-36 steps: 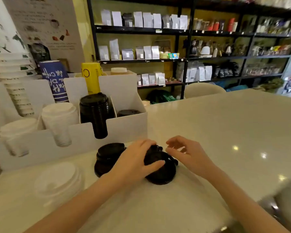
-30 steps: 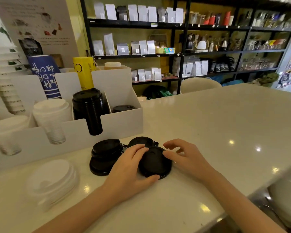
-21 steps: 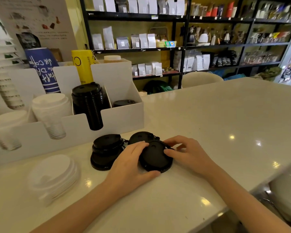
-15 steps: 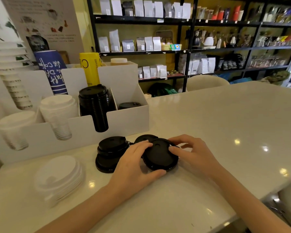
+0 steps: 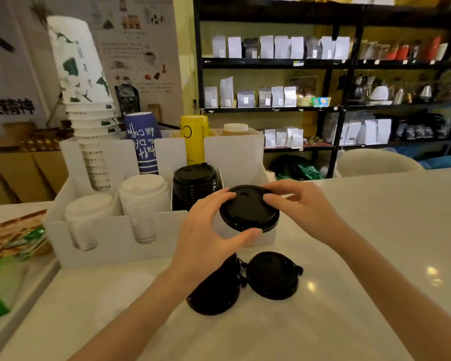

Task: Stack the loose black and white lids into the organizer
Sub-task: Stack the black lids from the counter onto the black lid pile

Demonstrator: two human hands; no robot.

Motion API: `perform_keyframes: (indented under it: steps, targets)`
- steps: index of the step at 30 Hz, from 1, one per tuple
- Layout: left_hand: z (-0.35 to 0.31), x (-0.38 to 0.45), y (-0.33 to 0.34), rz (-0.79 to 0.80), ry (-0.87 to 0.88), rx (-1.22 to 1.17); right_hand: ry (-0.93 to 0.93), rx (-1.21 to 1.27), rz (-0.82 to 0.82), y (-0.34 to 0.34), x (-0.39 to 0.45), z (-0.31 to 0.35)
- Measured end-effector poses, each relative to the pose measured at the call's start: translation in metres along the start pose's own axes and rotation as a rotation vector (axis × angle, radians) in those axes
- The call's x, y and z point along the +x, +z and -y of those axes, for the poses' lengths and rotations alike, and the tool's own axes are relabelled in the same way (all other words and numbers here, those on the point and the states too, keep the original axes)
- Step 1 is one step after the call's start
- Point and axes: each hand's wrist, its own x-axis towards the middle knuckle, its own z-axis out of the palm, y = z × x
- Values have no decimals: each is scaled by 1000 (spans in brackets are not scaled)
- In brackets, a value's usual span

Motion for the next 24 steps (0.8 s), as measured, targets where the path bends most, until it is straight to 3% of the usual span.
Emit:
perform_keyframes:
  steps: [8,12,24]
  targets:
    - [22,45,-28,-224,-83,7,-52,207,-24,36,63,19]
    - [40,64,-31,-310,-162,34,-22,310,43,56,80,27]
    - [62,74,-22,-240,-268,210,109,430,93,83,108,-1]
